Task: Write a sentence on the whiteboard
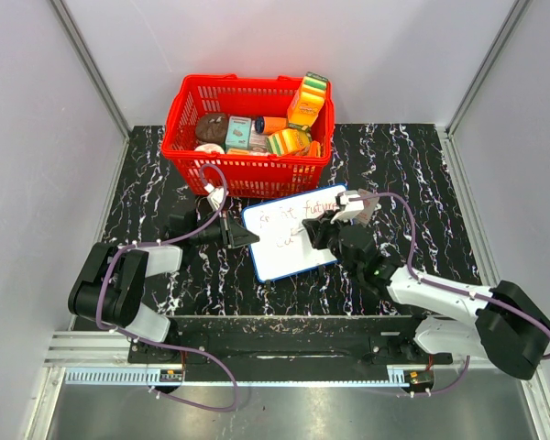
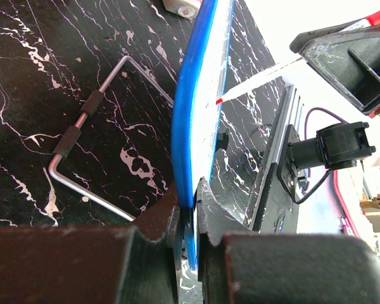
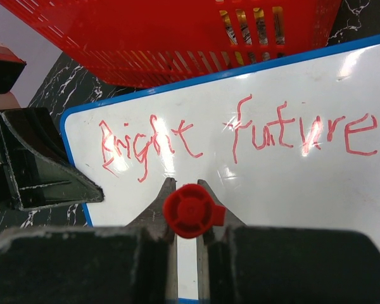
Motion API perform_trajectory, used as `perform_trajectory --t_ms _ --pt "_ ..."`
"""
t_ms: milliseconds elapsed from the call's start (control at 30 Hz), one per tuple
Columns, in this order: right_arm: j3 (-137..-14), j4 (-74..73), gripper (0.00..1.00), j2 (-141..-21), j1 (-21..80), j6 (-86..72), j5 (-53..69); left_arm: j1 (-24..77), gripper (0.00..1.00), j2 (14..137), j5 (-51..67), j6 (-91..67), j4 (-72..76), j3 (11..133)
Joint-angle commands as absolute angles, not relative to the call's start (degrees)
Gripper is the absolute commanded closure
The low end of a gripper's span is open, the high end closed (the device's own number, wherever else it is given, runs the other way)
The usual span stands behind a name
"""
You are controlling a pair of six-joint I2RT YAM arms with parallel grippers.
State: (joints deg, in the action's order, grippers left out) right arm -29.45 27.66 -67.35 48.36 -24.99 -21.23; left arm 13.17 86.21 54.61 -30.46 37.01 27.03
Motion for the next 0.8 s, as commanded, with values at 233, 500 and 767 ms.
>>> perform_trajectory --t_ms 233,500,767 --pt "-27.07 26.46 1.0 -65.66 47.99 -26.19 -20.48 14.24 1.0 86.13 48.69 -24.35 34.89 27.6" --pt "-26.46 25.84 1.0 -64.6 47.99 -26.1 -21.53 14.24 1.0 86.13 48.6 -24.34 34.8 27.6" --pt "-26.8 25.58 1.0 -62.93 47.99 -25.49 -24.17 14.33 1.0 86.04 48.43 -24.17 34.63 27.6"
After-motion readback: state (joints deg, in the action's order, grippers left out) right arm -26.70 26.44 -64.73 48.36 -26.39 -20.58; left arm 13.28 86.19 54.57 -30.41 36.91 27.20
